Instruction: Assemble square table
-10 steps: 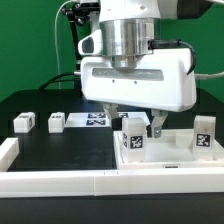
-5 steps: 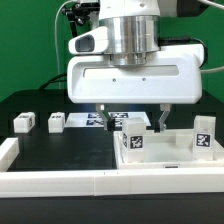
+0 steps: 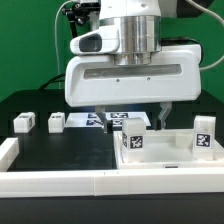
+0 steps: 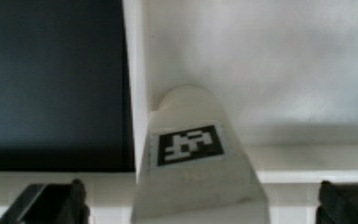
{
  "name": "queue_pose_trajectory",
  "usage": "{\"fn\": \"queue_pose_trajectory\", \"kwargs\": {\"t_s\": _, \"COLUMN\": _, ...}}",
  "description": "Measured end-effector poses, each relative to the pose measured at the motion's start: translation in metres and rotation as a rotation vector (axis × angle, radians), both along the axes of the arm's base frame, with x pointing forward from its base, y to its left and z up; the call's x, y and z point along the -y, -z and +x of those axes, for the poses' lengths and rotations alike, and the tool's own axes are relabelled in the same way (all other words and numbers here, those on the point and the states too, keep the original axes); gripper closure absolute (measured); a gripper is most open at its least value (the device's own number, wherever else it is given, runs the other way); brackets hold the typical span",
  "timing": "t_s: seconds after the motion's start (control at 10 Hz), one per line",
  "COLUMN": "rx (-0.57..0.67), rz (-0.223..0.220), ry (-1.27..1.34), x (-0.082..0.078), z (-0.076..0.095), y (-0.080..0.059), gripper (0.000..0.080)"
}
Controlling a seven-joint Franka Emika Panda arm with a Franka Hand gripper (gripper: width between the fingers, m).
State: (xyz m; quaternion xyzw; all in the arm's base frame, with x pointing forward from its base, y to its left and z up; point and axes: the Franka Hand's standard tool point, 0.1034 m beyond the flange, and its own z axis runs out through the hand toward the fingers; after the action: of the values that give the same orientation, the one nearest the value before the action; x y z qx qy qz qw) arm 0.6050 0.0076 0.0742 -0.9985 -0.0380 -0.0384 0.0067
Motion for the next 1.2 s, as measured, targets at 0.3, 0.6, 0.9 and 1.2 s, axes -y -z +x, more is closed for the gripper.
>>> {"fn": "queue_pose_trajectory", "kwargs": {"t_s": 0.3, "rx": 0.002, "rz": -0.016, "ry": -0.087, "x": 0.0026, "z": 0.0005, "y": -0.0001, "gripper": 0.0267}}
{"fn": "queue_pose_trajectory", "kwargs": {"t_s": 0.6, "rx": 0.001, "rz": -0.014, "ry": -0.055, "x": 0.0029, "z": 0.0003, "y": 0.0003, "gripper": 0.051}}
{"fn": "queue_pose_trajectory", "kwargs": {"t_s": 0.9, "rx": 0.0, "rz": -0.003, "ry": 0.073, "x": 0.0028, "z": 0.0002, "y": 0.0005, "gripper": 0.0509}}
{"fn": "queue_pose_trajectory", "kwargs": {"t_s": 1.2, "rx": 0.005, "rz": 0.019, "ry": 0.353, "x": 0.0029, "z": 0.0006, "y": 0.0008, "gripper": 0.0509}}
